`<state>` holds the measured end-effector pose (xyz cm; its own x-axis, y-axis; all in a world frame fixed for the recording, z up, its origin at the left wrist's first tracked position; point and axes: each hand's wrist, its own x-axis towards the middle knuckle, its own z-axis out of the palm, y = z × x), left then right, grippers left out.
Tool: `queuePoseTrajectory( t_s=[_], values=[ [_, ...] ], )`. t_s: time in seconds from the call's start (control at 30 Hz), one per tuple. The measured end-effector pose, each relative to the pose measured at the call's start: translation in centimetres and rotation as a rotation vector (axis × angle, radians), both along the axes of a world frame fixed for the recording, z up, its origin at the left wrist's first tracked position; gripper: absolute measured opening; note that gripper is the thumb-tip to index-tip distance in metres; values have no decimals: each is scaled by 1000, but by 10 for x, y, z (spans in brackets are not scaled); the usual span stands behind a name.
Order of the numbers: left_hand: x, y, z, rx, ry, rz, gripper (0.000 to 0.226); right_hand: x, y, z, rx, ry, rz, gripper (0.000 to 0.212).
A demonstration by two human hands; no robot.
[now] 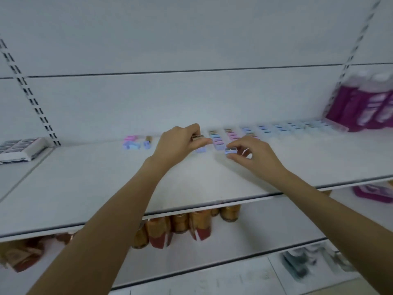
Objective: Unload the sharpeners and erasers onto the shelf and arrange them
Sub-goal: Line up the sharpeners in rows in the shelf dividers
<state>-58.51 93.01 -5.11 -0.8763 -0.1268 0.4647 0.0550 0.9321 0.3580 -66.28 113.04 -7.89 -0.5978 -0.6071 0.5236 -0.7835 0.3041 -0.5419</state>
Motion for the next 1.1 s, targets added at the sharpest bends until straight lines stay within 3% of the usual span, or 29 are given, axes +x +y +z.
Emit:
queuePoseTrajectory(
  t_s=[0.3,0.5,0.7,0.8,0.93,1.1],
  values=[
    [-74,107,6,54,-54,-208,32,-55,125,-1,25,-31,-193,19],
    [-121,124,11,51,-74,-262,28,-89,146,-2,48,-1,-228,23],
    [-167,123,14,12,29,-259,30,-127,147,4,95,52,-225,23],
    [-184,127,13,12,-7,-284,18,-147,145,3,71,38,-196,23],
    [-197,130,8,-8,-51,-229,17,-178,138,7,77,33,-114,23],
    [-202,136,6,-8,-41,-60,42,-216,120,14,70,142,-17,20]
  ],
)
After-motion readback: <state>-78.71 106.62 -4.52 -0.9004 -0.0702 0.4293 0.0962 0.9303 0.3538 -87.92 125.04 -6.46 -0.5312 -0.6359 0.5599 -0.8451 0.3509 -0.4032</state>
